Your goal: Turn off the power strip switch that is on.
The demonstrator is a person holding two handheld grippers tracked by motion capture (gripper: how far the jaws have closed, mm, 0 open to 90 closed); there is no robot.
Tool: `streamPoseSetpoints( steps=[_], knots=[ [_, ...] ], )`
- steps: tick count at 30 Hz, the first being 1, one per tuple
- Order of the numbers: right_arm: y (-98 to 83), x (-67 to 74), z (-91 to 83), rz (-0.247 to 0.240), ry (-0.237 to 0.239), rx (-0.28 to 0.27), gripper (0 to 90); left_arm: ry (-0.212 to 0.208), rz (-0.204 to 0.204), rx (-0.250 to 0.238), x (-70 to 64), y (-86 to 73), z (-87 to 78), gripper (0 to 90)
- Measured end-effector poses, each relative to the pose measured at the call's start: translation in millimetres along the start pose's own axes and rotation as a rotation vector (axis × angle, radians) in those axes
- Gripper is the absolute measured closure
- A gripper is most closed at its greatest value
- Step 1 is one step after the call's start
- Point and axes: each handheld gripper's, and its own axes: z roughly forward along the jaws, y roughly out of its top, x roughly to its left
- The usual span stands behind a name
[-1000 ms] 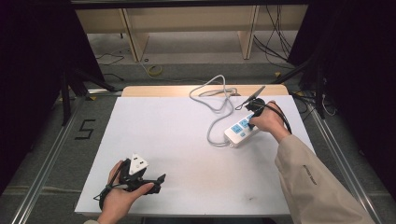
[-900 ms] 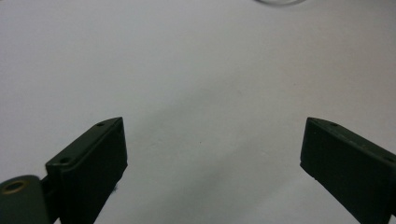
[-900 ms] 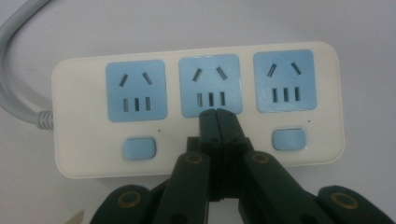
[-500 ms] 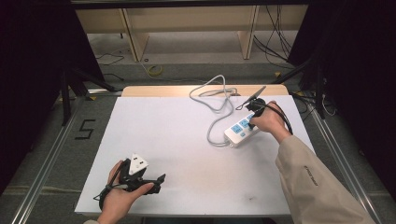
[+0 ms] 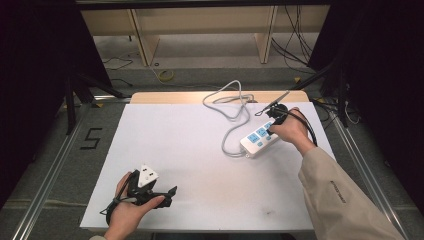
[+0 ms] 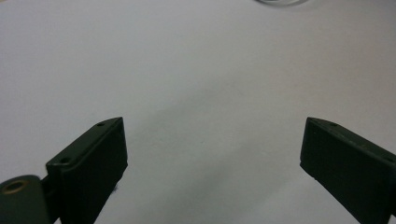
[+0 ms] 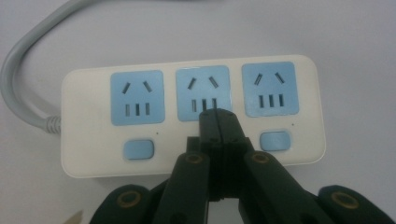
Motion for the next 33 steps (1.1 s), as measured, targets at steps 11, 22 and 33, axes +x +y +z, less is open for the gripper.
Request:
streamPoseSetpoints(
  steps=[11, 22, 33],
  knots=[
    [-14.1, -5.6, -5.7, 0.017, 0.015, -0.097, 87.7, 0.001, 0.000, 0.001, 0.0, 0.0, 0.0, 7.0],
    [-26.9, -5.2, -10.8, 0.012, 0.026, -0.186, 78.8, 0.003, -0.001, 0.001, -0.3, 0.1, 0.3, 7.0],
    [-34.5, 2.4, -17.3, -0.001, 0.033, -0.246, 73.3, 0.006, -0.001, 0.000, -0.1, 0.0, -0.3, 6.9]
  ],
)
